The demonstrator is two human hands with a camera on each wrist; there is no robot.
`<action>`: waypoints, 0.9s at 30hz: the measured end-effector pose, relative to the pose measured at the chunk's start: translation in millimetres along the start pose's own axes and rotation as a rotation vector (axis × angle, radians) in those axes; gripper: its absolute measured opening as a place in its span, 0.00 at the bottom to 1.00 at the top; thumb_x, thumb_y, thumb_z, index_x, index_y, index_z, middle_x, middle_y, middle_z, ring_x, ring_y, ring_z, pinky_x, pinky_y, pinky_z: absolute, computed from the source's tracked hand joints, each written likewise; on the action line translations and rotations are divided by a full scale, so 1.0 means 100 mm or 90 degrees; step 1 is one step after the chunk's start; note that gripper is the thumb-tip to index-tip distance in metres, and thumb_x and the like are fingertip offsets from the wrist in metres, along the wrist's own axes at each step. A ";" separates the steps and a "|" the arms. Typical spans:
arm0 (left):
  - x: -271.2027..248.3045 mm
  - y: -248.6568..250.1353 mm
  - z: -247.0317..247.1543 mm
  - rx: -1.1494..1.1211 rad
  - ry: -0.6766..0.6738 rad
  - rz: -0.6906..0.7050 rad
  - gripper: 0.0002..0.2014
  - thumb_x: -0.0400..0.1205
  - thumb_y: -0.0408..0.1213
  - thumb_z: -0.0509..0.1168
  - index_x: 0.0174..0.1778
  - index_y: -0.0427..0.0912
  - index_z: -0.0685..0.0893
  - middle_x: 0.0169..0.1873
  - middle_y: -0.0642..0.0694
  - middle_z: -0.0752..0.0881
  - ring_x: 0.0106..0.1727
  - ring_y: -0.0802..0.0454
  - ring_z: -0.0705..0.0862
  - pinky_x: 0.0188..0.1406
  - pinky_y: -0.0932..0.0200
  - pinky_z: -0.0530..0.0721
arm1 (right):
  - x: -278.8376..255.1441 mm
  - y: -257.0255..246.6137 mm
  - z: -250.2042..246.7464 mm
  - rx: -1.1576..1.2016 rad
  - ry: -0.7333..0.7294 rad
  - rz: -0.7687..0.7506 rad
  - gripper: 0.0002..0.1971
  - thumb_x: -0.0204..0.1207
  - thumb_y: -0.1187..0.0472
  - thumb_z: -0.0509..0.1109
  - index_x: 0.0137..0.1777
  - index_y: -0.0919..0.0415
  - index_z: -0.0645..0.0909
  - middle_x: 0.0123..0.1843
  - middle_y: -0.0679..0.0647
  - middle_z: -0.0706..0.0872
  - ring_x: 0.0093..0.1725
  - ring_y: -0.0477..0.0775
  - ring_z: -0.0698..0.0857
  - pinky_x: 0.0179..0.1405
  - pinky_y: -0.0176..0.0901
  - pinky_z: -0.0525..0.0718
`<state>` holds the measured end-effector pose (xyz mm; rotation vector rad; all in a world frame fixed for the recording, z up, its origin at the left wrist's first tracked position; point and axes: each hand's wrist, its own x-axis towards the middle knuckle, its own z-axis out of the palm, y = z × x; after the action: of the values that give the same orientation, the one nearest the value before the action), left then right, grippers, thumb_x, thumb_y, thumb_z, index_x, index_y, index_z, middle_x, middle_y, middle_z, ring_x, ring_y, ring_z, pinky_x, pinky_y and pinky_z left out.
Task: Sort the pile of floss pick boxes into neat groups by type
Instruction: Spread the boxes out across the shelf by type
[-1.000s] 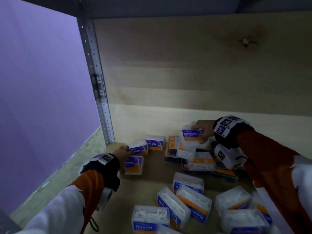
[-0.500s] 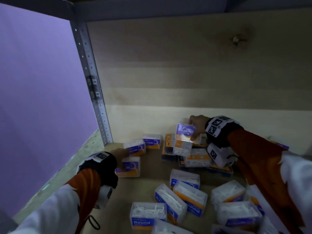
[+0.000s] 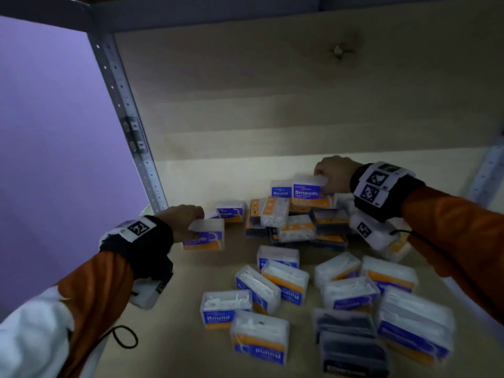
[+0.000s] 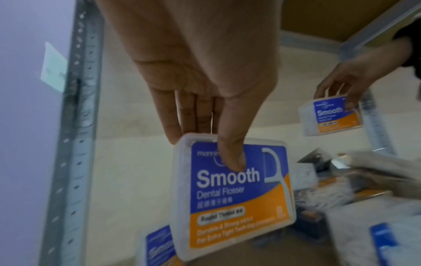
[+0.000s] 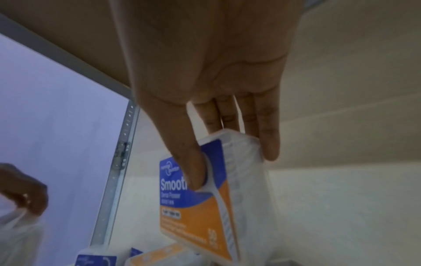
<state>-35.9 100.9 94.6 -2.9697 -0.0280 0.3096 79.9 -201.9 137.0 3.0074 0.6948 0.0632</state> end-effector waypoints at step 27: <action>-1.31 3.22 -0.10 -0.097 0.102 0.417 0.23 0.78 0.36 0.66 0.70 0.39 0.75 0.64 0.39 0.75 0.63 0.39 0.78 0.54 0.47 0.79 | -2.37 1.34 0.55 0.068 -0.010 0.282 0.30 0.72 0.55 0.74 0.73 0.60 0.72 0.70 0.60 0.79 0.67 0.58 0.80 0.60 0.40 0.77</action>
<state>-161.1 -223.2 80.4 -3.0491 0.9877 0.1406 -71.4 -428.5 84.4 3.1966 0.0202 0.0219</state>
